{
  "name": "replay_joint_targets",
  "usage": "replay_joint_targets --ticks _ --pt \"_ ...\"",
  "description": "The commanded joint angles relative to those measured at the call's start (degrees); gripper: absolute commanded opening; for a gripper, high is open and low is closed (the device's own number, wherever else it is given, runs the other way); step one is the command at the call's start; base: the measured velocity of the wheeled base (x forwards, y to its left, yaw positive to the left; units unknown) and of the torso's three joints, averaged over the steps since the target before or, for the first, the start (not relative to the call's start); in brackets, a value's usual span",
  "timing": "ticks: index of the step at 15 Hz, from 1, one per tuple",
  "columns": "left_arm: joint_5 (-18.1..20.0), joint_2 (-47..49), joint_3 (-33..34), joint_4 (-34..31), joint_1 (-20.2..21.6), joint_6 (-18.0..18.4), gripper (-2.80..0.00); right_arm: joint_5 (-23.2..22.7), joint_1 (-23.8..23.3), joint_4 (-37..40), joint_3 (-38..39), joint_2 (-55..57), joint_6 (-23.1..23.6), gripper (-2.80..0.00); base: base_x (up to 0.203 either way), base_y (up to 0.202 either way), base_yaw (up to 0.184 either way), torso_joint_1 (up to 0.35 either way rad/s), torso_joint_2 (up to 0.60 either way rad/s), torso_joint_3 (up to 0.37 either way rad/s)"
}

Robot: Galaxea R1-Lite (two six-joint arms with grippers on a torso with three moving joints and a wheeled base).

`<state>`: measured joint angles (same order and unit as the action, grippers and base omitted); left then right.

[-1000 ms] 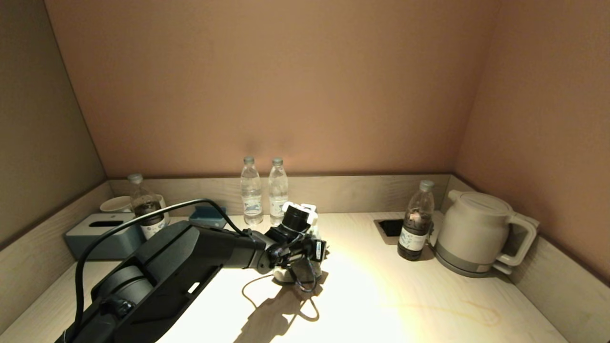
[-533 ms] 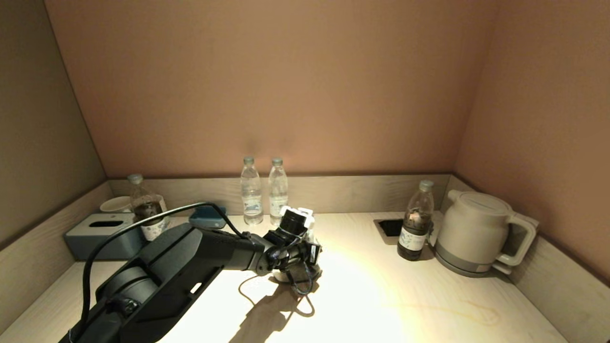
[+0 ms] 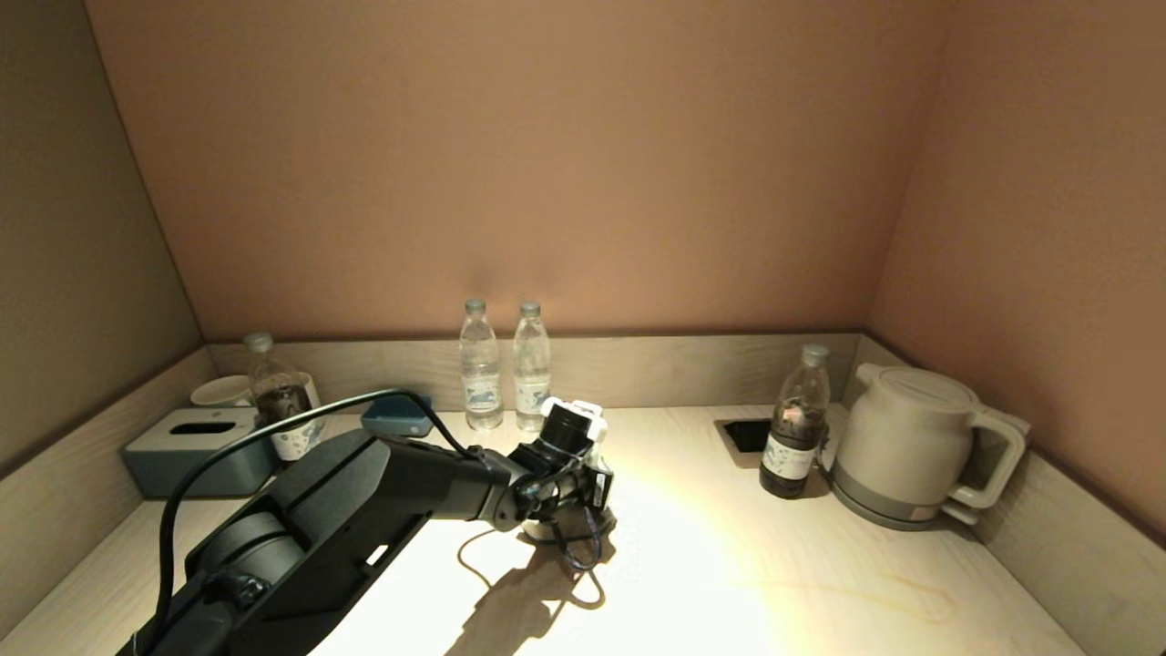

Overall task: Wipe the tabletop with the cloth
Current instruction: Sweep the stains on the table

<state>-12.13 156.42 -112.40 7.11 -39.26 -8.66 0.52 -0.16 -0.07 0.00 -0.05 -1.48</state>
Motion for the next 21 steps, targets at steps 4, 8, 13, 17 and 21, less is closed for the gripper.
replay_joint_targets --ticks 4,8,13,17,21 --pt "0.0 -2.2 0.7 -0.6 -3.8 -0.8 -2.80 0.0 0.1 0.0 0.0 0.0 0.0 -2.80 0.000 0.000 0.000 0.000 0.00 0.000" --pt "0.0 -5.9 1.0 -8.5 -7.3 -5.4 -2.80 0.0 0.1 0.0 0.0 0.0 0.0 -2.80 0.000 0.000 0.000 0.000 0.00 0.000" --pt "-2.2 -12.6 3.4 -23.9 -7.7 -15.8 -2.80 0.0 0.1 0.0 0.0 0.0 0.0 -2.80 0.000 0.000 0.000 0.000 0.00 0.000" --pt "-4.8 -15.3 8.8 -28.2 -7.5 -19.1 -2.80 0.0 0.1 0.0 0.0 0.0 0.1 -2.80 0.000 0.000 0.000 0.000 0.00 0.000" --pt "-4.9 -19.8 20.1 -31.6 -7.3 -24.0 -2.80 0.0 0.0 0.0 0.0 0.0 0.0 -2.80 0.000 0.000 0.000 0.000 0.00 0.000"
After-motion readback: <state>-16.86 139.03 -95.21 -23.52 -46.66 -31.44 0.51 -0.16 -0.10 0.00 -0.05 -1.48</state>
